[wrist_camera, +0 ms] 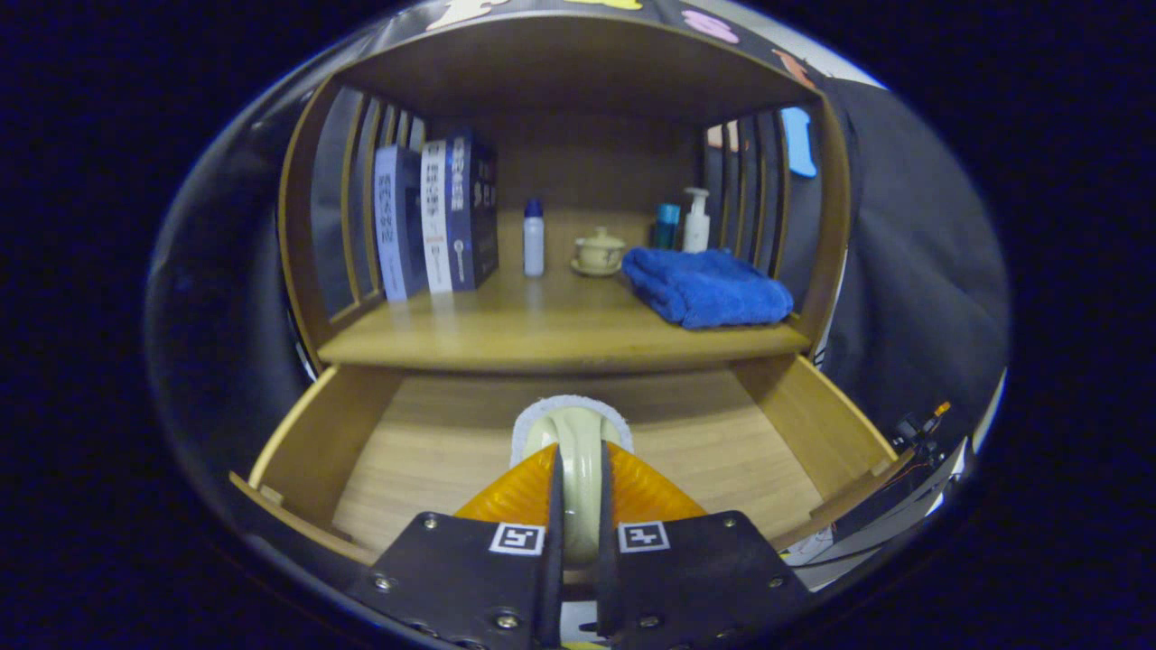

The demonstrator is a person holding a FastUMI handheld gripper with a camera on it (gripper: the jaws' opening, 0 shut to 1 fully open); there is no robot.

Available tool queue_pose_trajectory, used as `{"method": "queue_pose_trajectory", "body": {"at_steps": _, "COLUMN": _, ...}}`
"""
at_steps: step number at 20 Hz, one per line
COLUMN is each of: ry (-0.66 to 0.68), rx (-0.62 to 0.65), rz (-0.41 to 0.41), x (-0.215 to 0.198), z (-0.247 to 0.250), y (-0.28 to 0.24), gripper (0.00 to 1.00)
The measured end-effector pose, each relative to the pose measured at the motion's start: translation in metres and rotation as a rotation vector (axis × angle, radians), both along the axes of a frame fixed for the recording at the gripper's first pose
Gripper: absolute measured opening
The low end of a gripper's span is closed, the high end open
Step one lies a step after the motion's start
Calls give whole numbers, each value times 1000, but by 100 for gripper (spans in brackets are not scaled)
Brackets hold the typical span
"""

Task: Pull open the drawer, take out the items inside it, and place them on the countertop above the cabinet.

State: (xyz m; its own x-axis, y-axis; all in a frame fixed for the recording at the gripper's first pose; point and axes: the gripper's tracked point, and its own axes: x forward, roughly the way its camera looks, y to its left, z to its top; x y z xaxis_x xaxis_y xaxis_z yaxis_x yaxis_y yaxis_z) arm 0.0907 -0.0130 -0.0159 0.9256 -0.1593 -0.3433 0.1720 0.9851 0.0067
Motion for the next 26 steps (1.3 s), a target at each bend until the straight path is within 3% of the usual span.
{"method": "queue_pose_trajectory", "body": {"at_steps": 8, "ry": -283, "rx": -22, "rz": -26, "x": -37, "z": 128, "y": -1, "gripper": 15}}
{"method": "queue_pose_trajectory", "body": {"at_steps": 12, "ry": -329, "rx": 3, "rz": -31, "x": -40, "z": 167, "y": -1, "gripper": 15}}
{"method": "queue_pose_trajectory", "body": {"at_steps": 16, "ry": -334, "rx": -15, "rz": -22, "x": -15, "z": 190, "y": 0, "gripper": 15}}
{"method": "queue_pose_trajectory", "body": {"at_steps": 20, "ry": -296, "rx": 2, "rz": 0, "x": 43, "z": 182, "y": 3, "gripper": 15}}
{"method": "queue_pose_trajectory", "body": {"at_steps": 26, "ry": -59, "rx": -38, "rz": 39, "x": 125, "z": 100, "y": 11, "gripper": 16}}
